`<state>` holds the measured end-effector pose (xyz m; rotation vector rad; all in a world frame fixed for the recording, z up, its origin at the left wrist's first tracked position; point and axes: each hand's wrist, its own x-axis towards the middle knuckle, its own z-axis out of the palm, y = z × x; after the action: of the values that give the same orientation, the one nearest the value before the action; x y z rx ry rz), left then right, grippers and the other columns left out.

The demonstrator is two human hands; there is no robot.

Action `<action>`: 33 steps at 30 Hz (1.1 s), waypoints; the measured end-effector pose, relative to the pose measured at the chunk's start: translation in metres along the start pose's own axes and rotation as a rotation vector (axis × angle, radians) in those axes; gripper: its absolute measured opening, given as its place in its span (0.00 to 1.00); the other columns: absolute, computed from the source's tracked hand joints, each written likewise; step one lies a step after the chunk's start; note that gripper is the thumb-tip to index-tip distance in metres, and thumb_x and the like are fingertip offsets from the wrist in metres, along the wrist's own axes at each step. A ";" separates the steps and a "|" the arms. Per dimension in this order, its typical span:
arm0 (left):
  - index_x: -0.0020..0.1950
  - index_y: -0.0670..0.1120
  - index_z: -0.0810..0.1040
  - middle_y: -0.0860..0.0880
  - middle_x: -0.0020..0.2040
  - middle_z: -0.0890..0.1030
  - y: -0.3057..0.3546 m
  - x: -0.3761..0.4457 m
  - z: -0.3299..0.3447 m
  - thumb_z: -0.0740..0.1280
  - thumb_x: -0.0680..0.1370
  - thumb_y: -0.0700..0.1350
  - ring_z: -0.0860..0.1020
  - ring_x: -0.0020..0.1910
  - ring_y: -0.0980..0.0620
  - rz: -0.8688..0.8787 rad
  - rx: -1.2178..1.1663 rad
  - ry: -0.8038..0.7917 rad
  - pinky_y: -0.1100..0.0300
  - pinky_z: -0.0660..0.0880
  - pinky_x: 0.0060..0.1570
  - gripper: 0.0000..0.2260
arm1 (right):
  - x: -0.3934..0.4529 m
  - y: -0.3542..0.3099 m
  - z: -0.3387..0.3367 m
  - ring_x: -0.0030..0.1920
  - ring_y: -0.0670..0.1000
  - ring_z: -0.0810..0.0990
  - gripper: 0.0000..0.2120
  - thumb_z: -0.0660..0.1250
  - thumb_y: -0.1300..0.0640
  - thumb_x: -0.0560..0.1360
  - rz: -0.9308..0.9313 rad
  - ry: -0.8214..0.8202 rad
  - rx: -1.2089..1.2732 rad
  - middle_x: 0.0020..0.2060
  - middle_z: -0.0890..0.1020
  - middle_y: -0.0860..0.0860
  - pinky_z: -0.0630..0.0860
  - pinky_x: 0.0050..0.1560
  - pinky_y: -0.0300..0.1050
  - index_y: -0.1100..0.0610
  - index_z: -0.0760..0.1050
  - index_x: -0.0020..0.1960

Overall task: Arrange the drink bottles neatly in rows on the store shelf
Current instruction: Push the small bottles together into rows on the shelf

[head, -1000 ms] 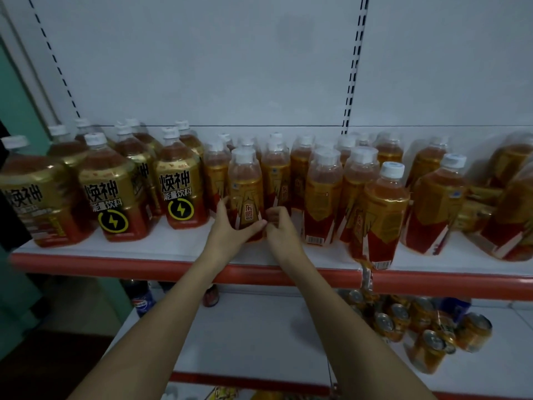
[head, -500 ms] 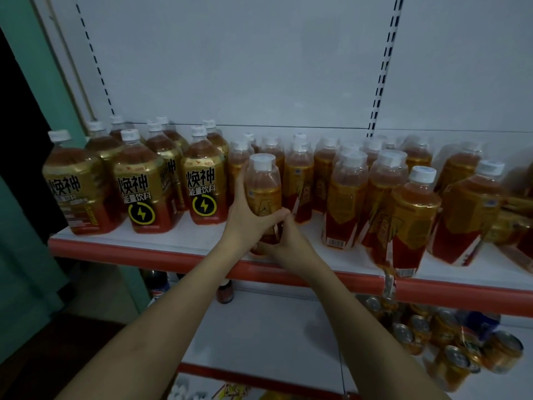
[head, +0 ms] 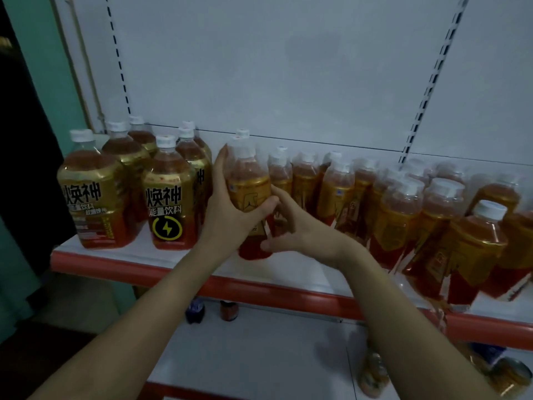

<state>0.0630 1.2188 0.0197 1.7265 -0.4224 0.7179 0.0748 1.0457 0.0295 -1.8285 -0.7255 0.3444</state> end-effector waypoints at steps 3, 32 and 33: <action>0.79 0.61 0.49 0.71 0.67 0.63 0.010 0.020 -0.010 0.78 0.71 0.51 0.70 0.68 0.64 0.038 0.017 -0.089 0.60 0.74 0.64 0.47 | 0.003 0.006 0.006 0.67 0.43 0.77 0.28 0.72 0.55 0.78 -0.050 0.104 0.104 0.67 0.76 0.42 0.78 0.65 0.49 0.37 0.67 0.72; 0.73 0.71 0.47 0.74 0.64 0.60 0.002 0.023 0.019 0.78 0.69 0.54 0.67 0.60 0.78 0.019 0.032 -0.218 0.76 0.67 0.56 0.47 | -0.023 0.012 -0.047 0.63 0.58 0.75 0.39 0.78 0.44 0.69 0.268 1.119 -0.827 0.64 0.73 0.57 0.78 0.54 0.53 0.59 0.63 0.71; 0.74 0.71 0.47 0.72 0.65 0.62 0.001 0.021 0.023 0.78 0.69 0.54 0.69 0.61 0.74 0.008 0.049 -0.223 0.73 0.67 0.57 0.47 | -0.025 0.014 -0.050 0.65 0.59 0.74 0.40 0.78 0.45 0.70 0.270 1.131 -0.850 0.64 0.73 0.57 0.78 0.54 0.54 0.60 0.63 0.71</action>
<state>0.0834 1.1985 0.0305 1.8602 -0.5688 0.5467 0.0872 0.9896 0.0325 -2.4587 0.2440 -0.9312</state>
